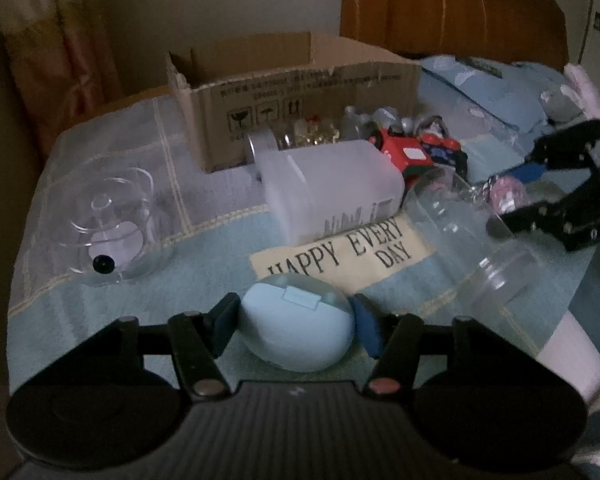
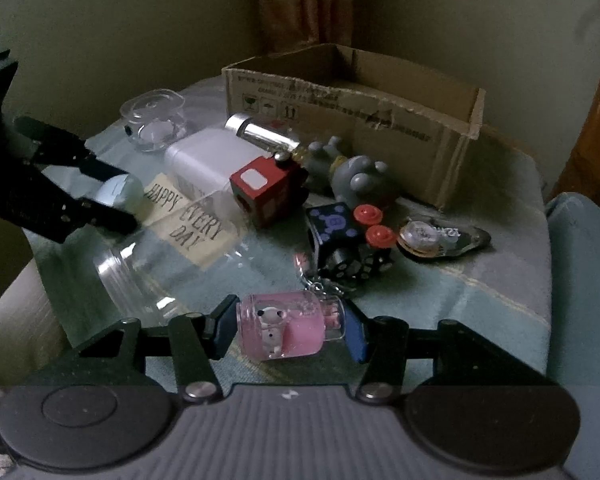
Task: Organize rigid objects
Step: 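Close right tool on pink keychain while left tool grips light blue case, then carry pink keychain into box with right tool while left tool drops blue case in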
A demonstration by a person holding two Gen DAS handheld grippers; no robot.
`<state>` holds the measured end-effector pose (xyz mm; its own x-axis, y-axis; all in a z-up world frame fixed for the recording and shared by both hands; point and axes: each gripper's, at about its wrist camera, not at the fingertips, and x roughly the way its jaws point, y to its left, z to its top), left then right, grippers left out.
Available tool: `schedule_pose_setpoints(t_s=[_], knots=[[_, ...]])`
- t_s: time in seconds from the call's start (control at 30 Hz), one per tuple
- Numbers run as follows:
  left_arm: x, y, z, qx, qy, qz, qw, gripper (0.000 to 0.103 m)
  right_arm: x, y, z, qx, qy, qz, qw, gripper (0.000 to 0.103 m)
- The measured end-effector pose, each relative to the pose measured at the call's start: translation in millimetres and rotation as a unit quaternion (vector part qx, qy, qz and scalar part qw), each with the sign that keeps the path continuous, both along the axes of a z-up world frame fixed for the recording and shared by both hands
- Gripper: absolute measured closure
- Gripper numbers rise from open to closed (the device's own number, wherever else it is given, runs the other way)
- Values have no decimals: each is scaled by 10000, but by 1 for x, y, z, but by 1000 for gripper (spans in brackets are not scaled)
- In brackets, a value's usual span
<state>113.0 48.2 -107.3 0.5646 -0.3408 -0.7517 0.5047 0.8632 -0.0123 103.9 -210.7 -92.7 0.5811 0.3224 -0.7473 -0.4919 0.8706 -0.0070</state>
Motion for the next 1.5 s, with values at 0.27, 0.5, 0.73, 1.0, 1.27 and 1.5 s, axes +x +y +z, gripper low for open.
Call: schedule_pose_setpoints(t_s=[0.27,0.5,0.73,1.0,1.27,1.5], knots=[[1,-2,23,70,142,-191,9997,43,6,-7,24,-1,167,-97,9998,44],[3,-6,44,68,172,-254,9995,43,7,-12,43,59,126,-154,9998,45],[3,-12,60,94,219,-326,9992,43,9,-12,60,25,70,-126,9999,47],[8,-20,76,88,133,-438,9989,43,15,-12,74,-4,-32,-29,10000,47],[12,-22,87,119,91,-407,9991,43,54,-8,118,-46,-519,8,9986,47],[28,-21,101,222,-56,-292,9993,43,118,8,142,50,-599,-145,9981,47]])
